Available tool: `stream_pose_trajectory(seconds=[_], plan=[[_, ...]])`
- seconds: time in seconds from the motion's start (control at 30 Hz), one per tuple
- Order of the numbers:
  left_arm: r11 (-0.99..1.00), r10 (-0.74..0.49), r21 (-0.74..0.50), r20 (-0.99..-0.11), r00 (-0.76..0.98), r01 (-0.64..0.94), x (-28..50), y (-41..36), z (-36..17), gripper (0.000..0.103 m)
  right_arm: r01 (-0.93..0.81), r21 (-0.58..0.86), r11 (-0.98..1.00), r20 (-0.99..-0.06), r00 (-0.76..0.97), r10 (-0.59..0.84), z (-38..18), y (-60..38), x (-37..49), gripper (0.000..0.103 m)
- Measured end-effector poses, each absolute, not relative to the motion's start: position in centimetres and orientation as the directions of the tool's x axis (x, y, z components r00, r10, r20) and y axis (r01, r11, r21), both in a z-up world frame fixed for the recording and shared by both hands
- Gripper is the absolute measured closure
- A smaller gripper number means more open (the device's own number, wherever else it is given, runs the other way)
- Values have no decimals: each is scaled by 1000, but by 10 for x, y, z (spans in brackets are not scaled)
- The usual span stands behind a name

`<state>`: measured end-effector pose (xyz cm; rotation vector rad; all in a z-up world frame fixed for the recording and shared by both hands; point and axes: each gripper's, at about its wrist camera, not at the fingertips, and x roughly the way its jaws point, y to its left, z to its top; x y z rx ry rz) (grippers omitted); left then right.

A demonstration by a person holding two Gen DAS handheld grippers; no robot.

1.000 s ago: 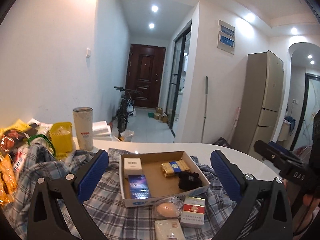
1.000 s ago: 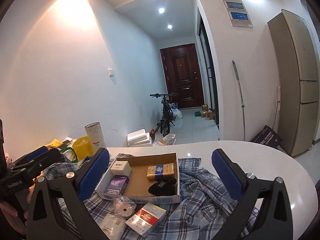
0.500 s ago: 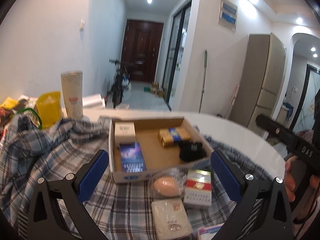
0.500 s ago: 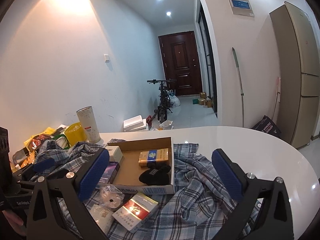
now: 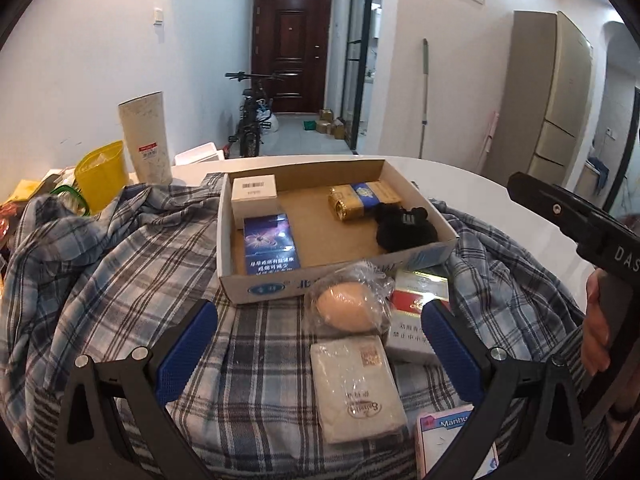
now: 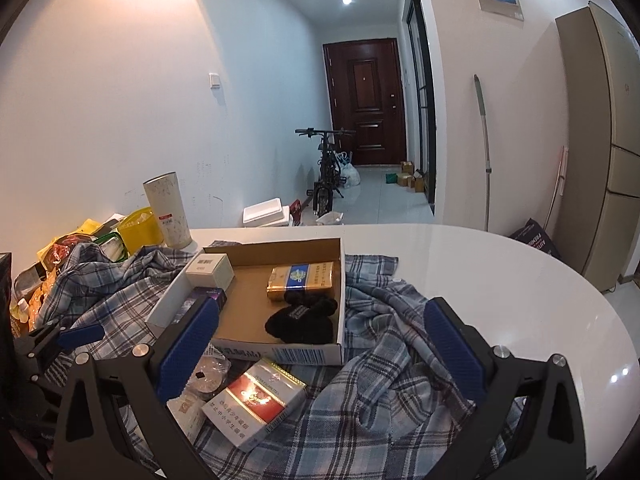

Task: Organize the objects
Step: 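Pull both grippers back from the cardboard box toward the loose items, then grasp the white paper packet on the cloth with the left gripper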

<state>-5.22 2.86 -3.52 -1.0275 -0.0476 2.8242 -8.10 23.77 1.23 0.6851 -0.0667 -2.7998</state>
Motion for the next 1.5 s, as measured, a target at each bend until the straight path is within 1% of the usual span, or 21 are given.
stream_pose_trajectory(seconds=[0.07,0.2,0.27,0.33,0.37,0.4,0.6,0.67,0.73,0.8,0.87,1.07,1.23,1.37,1.5], plan=[[-990,143,-94,-646,-750,-108,-51,27,-38,0,236,103,-966,-454,-853,-257,11,237,-81,1],[-990,142,-91,-678,-721,-109,-56,29,-45,1,216,94,-972,-450,-861,-235,11,237,-81,1],[-989,149,-92,-696,-702,-120,-59,32,-50,9,219,89,-972,-454,-859,-235,11,235,-82,1],[-987,152,-77,-720,-677,-139,-60,38,-57,13,226,89,-970,-461,-854,-241,10,235,-84,1],[-987,152,-71,-729,-667,-147,-61,41,-60,19,228,90,-969,-464,-852,-243,9,235,-84,1],[-985,156,-68,-739,-655,-157,-61,43,-63,22,229,92,-969,-468,-849,-245,9,235,-84,1],[-980,176,-86,-802,-571,-181,-70,48,-81,24,226,109,-968,-482,-839,-251,7,237,-87,1],[-979,174,-84,-814,-554,-184,-71,49,-85,36,227,110,-968,-482,-839,-252,7,237,-87,1],[-976,182,-88,-828,-531,-198,-73,52,-90,44,228,107,-968,-483,-839,-250,7,237,-87,1],[-975,185,-91,-831,-524,-201,-73,53,-92,47,229,105,-968,-487,-837,-251,6,236,-87,1],[-975,192,-100,-827,-528,-198,-73,51,-91,51,229,104,-968,-493,-833,-250,5,235,-88,1],[-976,204,-121,-799,-565,-181,-71,42,-81,57,223,95,-970,-502,-831,-240,3,234,-90,1],[-978,206,-121,-706,-678,-172,-59,35,-57,58,223,88,-971,-509,-828,-236,1,233,-91,1],[-977,214,-153,-657,-723,-151,-57,24,-43,58,237,100,-966,-518,-817,-254,-1,231,-92,1],[-983,176,-147,-622,-763,-107,-59,13,-32,58,255,106,-961,-528,-805,-272,-4,227,-94,1]])
